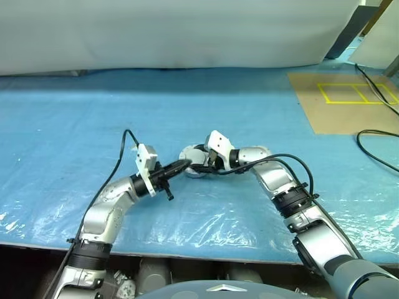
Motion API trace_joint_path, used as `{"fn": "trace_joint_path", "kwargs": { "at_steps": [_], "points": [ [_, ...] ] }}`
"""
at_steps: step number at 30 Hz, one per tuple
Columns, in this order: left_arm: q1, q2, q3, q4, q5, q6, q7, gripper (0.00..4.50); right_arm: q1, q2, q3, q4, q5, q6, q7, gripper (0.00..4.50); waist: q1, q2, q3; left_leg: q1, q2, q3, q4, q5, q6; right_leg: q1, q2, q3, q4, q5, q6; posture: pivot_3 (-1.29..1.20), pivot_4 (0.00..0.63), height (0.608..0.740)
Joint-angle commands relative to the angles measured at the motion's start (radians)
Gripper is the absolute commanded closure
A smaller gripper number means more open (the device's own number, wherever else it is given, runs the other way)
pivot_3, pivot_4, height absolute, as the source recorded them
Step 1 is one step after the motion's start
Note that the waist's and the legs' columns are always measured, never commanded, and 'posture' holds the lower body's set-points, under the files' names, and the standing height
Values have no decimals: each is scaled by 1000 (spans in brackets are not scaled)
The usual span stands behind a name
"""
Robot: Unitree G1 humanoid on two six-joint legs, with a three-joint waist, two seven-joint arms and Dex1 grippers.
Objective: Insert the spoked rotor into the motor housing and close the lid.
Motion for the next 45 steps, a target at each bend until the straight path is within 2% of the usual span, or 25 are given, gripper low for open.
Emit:
{"fn": "trace_joint_path", "kwargs": {
  "at_steps": [1,4,6,11,19,30,32,35,41,45],
  "points": [
    [-70,18,30,56,55,-54,35,4500,76,-10,24,118,-38,105,0,1520,0,0,-1,0,0,-1,0,0,0,0,0,0,0,0,0,0,150,740],
    [-119,25,22,107,87,-53,52,4500,67,-9,7,93,-22,142,11,1520,0,-1,-5,-1,0,-2,-1,0,0,0,0,0,0,0,0,0,150,740],
    [-143,34,-9,153,141,-76,49,4500,63,-9,-2,82,-12,157,21,1520,-1,-2,-6,-2,0,-2,-1,0,0,-1,0,0,-1,3,-6,0,150,740],
    [-178,36,-52,257,206,-109,19,4500,57,-12,-10,71,-10,169,12,1520,-2,-2,-7,-6,0,-2,-1,0,0,-4,0,0,-2,3,-6,0,150,740],
    [-158,51,-109,261,252,-115,-40,4500,75,-22,-20,71,-9,163,13,1520,3,-2,-7,-6,0,-1,-1,0,0,-5,0,0,-2,3,-6,0,150,740],
    [-156,46,-123,277,284,-116,-47,4500,59,-3,-34,54,5,166,5,1520,7,-2,-7,-5,0,-2,-4,0,0,-4,0,0,-3,2,-5,0,150,740],
    [-151,43,-125,270,287,-118,-43,4500,51,4,-53,45,19,165,-2,790,7,-2,-7,-5,0,-2,-4,0,0,-5,0,0,-3,2,-5,0,150,740],
    [-141,34,-127,247,281,-109,-41,4500,49,1,-77,-36,74,219,46,25,10,-2,-7,-7,0,-2,-4,0,0,-7,0,0,-3,0,-3,0,150,740],
    [-128,33,-131,233,275,-98,-57,4500,40,14,-168,-138,153,256,24,25,23,-2,-7,-21,0,0,-4,3,-4,-21,0,0,-3,2,-5,0,150,740],
    [-129,32,-130,234,275,-96,-63,4500,48,10,-208,-206,212,311,32,25,24,-2,-6,-31,-1,1,-4,3,-4,-27,0,-2,-1,4,-1,0,150,740]
  ]
}}
